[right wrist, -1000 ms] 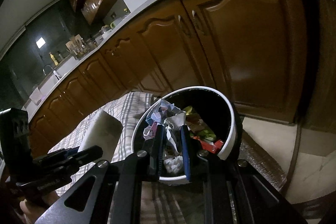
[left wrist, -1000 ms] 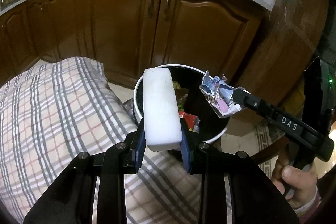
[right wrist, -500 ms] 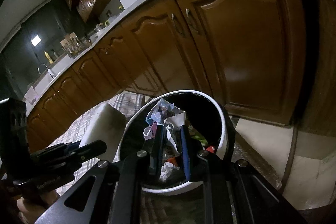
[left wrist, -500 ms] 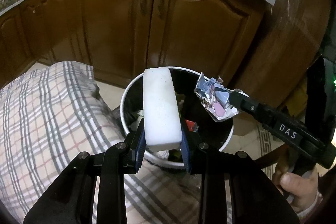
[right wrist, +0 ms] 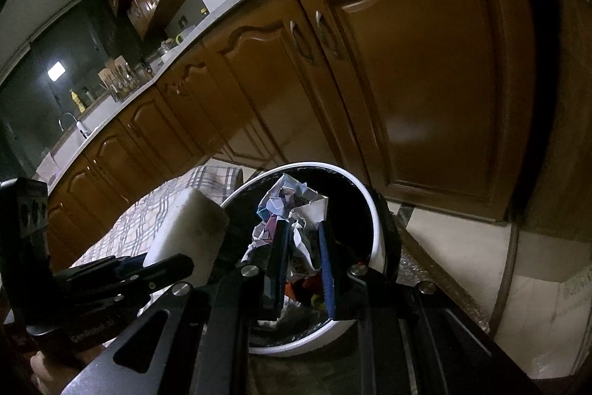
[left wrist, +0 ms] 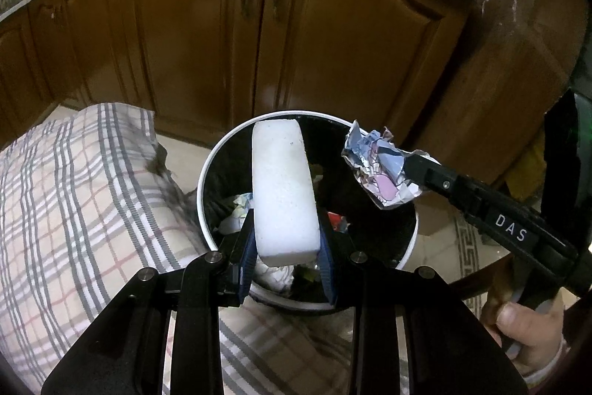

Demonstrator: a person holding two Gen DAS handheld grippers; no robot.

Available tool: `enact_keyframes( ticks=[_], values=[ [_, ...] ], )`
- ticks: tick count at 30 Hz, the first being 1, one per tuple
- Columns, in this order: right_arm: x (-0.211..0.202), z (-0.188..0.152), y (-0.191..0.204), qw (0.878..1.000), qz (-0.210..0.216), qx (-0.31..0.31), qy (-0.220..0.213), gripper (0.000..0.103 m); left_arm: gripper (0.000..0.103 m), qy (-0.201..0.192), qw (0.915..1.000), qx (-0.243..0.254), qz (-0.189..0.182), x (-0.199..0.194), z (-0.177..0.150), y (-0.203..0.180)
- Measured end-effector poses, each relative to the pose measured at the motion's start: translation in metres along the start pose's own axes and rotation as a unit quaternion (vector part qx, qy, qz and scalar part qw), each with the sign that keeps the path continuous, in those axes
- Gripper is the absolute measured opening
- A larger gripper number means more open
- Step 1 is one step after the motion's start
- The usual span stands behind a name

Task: Collect trash
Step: 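Carry sponge and foil wrapper over the bin and open both tools to drop them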

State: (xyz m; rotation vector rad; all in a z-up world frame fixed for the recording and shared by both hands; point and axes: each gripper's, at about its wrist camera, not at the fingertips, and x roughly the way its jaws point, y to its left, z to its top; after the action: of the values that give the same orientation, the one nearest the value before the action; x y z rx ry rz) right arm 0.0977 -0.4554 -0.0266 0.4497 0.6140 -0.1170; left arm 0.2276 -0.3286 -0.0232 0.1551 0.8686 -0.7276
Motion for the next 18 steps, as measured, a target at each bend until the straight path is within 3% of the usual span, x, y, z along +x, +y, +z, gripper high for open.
enact_keyframes(
  ticks=[14, 16, 18],
  values=[
    [0.014, 0.001, -0.002, 1.0, -0.008, -0.004, 0.017, 0.016, 0.029, 0.011, 0.9999, -0.007, -0.01, 0.009, 0.004, 0.004],
    [0.016, 0.002, 0.0, 1.0, -0.007, -0.004, 0.02, 0.024, 0.032, 0.011, 0.9998, -0.008, -0.015, 0.009, 0.005, 0.006],
    [0.017, 0.002, -0.002, 1.0, -0.005, 0.002, 0.019, 0.03, 0.042, 0.009, 0.9997, -0.008, -0.019, 0.006, 0.004, 0.007]
  ],
)
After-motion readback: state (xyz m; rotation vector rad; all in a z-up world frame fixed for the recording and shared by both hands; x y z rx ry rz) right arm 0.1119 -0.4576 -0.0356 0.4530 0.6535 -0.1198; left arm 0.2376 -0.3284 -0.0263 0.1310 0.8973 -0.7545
